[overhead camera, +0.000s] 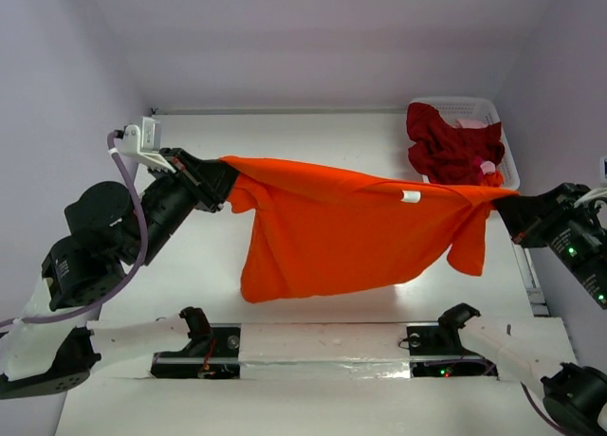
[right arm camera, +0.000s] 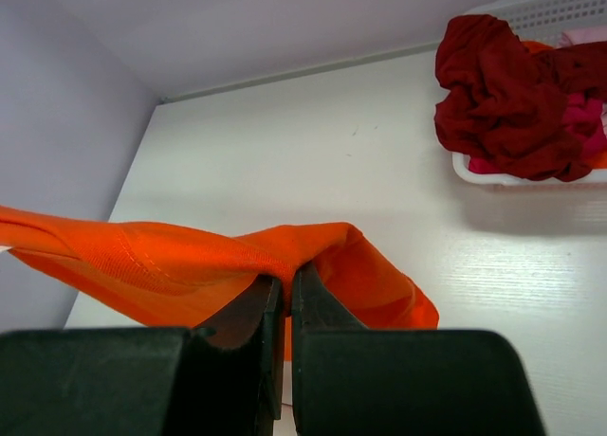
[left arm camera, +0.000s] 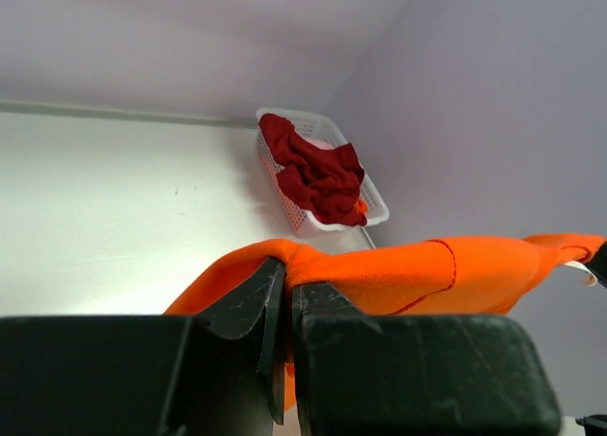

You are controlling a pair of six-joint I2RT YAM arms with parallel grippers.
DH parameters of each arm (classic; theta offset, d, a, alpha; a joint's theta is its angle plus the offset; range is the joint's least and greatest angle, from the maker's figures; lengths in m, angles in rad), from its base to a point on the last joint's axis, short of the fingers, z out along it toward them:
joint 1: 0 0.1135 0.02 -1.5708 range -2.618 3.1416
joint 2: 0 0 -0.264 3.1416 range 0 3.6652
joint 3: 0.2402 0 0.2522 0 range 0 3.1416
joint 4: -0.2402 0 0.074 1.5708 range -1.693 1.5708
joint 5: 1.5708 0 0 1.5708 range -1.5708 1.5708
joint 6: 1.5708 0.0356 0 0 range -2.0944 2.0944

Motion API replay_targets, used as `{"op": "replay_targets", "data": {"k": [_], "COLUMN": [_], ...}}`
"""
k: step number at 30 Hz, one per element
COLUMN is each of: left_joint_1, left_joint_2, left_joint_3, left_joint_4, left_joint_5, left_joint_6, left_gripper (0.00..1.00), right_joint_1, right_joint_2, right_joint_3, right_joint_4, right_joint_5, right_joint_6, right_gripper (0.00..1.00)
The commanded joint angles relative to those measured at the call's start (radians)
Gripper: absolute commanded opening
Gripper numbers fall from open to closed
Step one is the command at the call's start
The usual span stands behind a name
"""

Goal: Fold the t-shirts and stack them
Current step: Flatten out the tshirt

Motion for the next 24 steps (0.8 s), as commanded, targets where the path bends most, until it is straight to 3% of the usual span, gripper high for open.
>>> {"op": "replay_targets", "data": {"k": [1,14,18,24], "left_joint_1": [0.005,0.005,0.005,0.005], "left_joint_2": [-0.049,-0.097,-0.066,0.087], "left_joint_3": [-0.018,-0.053,-0.006,0.172], "left_joint_4": [0.108,0.143,0.145,0.076], "left_joint_5": [0.018,0.102,0.098,-0.055], "left_joint_6": [-0.015,-0.047,-0.04,-0.034], "left_gripper": [0.0,0.0,0.0,0.0], "right_joint_1": [-0.009,-0.009,-0.009,-0.009], "right_joint_2": [-0.048,-0.138,-0.069,0.126], "right_joint_3": [-0.026,-0.06,0.017,0.107], "right_joint_4": [0.081,0.139,0.165,0.226], "right_joint_5": [0.019,-0.064,-0.078,-0.076], "right_joint_6": [-0.016,-0.007,-0.017,-0.021], "right_gripper": [0.0,0.0,0.0,0.0]}}
